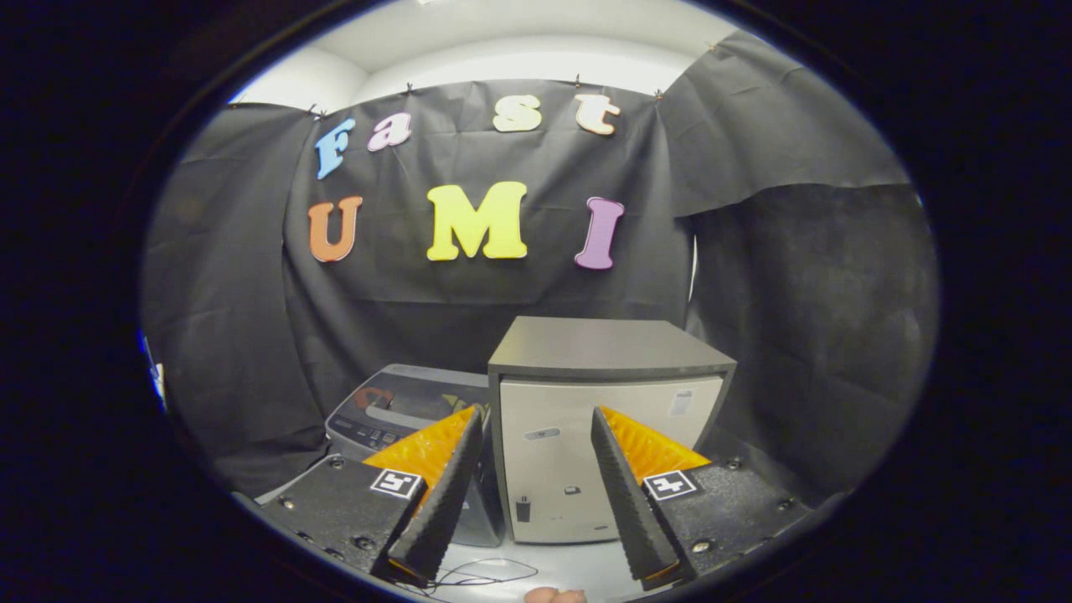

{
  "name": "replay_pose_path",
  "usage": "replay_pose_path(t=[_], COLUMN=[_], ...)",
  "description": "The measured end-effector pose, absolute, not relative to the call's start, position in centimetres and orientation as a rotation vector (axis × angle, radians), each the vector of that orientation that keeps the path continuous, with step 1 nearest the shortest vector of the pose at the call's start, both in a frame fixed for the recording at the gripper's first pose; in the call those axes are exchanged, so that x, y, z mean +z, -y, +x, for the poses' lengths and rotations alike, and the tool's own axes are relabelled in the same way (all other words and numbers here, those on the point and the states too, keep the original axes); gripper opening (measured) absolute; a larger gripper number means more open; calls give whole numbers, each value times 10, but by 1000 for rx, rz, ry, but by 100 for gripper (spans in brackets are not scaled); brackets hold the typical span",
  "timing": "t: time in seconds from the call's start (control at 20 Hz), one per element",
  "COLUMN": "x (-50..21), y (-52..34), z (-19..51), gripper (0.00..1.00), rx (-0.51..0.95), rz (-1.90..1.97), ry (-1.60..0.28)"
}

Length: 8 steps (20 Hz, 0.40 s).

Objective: Put the clothes into the washing machine and then close the washing machine lid.

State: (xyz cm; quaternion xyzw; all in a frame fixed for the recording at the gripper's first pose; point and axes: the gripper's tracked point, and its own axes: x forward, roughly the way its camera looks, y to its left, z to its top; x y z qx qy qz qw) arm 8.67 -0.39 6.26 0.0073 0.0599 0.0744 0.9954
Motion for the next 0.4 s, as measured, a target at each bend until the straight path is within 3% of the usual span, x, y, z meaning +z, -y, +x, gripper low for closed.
replay_pose_path(t=[0.4], x=[67], y=[23], z=[90], gripper=[82], rx=[136], rz=[19], ry=[-107])
